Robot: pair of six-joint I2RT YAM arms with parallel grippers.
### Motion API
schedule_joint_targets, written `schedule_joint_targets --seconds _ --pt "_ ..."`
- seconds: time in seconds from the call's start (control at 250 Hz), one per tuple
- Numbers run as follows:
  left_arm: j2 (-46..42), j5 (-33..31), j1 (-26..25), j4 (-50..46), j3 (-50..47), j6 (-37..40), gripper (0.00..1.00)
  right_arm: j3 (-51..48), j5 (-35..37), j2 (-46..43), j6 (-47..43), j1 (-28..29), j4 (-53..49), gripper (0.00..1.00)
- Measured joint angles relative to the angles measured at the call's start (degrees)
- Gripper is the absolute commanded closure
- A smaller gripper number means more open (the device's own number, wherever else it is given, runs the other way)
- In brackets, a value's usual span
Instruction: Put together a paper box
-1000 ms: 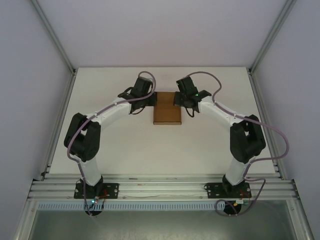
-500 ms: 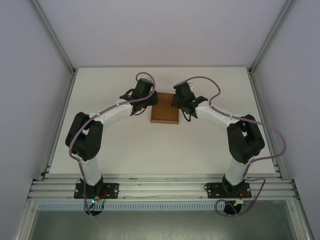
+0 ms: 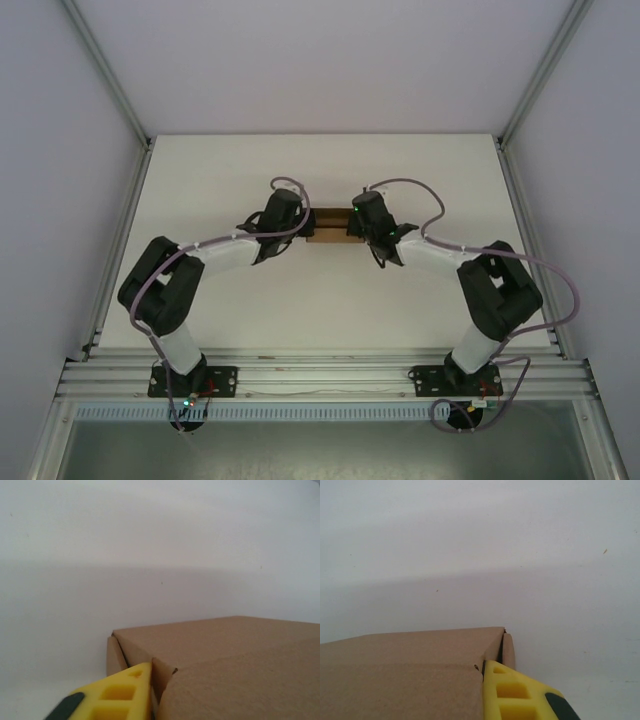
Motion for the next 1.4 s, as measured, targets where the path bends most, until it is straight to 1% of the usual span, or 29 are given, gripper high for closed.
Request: schedule_joint_targets --seconds 0.024,0.072,0.128,0.212,0.248,0.272,0.284,0.38,0.46,0.556,0.628,0.748,0.875,1.039,1.147,1.227,1.315,1.399 --pt "-0.2 0.3 -0.1 -0.3 -0.2 0.4 0.56 -0.5 0.4 -0.2 -0.3 0.2 0.6 0.96" --pt "-0.5 1.3 -0.5 -1.3 -0.3 0.0 0.49 -1.5 1.5 -0.5 -1.0 0.9 1.7 0.95" --pt "-1.1 1.7 -0.9 -2.9 -0.3 0.7 0.34 -2.5 3.2 -0.9 -2.3 2.1 2.5 0.95" --pt "-3.3 2.4 -1.1 -6.1 -0.3 0.5 0.18 -3.6 5.4 -1.3 -4.1 4.0 3.4 0.94" --pt "-4.7 2.4 -1.1 -7.7 -0.3 0.6 0.1 -4.0 6.2 -1.4 -4.8 4.8 3.9 0.94" --pt "-5.8 2.4 -1.2 -8.7 -0.3 0.6 0.02 -4.2 6.5 -1.4 -5.2 5.1 4.2 0.94" --pt "-6.3 2.4 -1.2 -9.3 -0.2 0.7 0.0 -4.3 6.7 -1.4 -5.4 5.2 4.3 0.93" --pt "-10.4 2.0 -1.2 -13.9 0.7 0.6 0.0 -5.1 7.3 -1.4 -6.6 5.7 5.6 0.93" --pt "-13.2 0.1 -1.2 -17.6 1.9 0.3 0.0 -6.2 7.7 -1.5 -7.2 5.7 7.6 0.92" --pt "-14.8 -3.0 -0.9 -22.1 3.3 -0.3 0.0 -7.7 7.9 -1.8 -8.2 5.8 9.5 0.88" --pt "-14.6 -3.9 0.0 -25.1 4.7 -1.0 0.0 -8.9 7.8 -1.9 -9.0 5.9 10.1 0.87" --pt "-13.2 -2.7 3.3 -26.8 6.7 -2.2 0.0 -10.6 7.8 -1.9 -9.9 6.0 9.6 0.84" --pt "-8.2 0.7 5.4 -26.7 10.3 -3.3 0.0 -11.0 7.8 -1.9 -9.9 6.2 9.2 0.81" --pt "-1.4 7.1 5.4 -25.1 10.8 -4.6 0.11 -11.0 7.8 -1.9 -9.9 6.9 9.2 0.8" --pt "2.4 10.4 5.4 -23.6 10.6 -5.4 0.16 -11.0 7.6 -1.9 -9.7 7.0 9.1 0.73" --pt "3.7 11.7 5.4 -22.8 10.3 -5.8 0.18 -11.1 7.2 -2.3 -9.2 7.0 8.1 0.66" --pt "4.5 11.9 5.4 -21.9 10.3 -5.8 0.19 -12.3 6.4 -4.7 -8.5 7.1 6.1 0.54" --pt "5.2 12.5 5.5 -20.5 9.9 -5.8 0.22 -14.5 5.4 -9.5 -7.5 7.0 3.0 0.4"
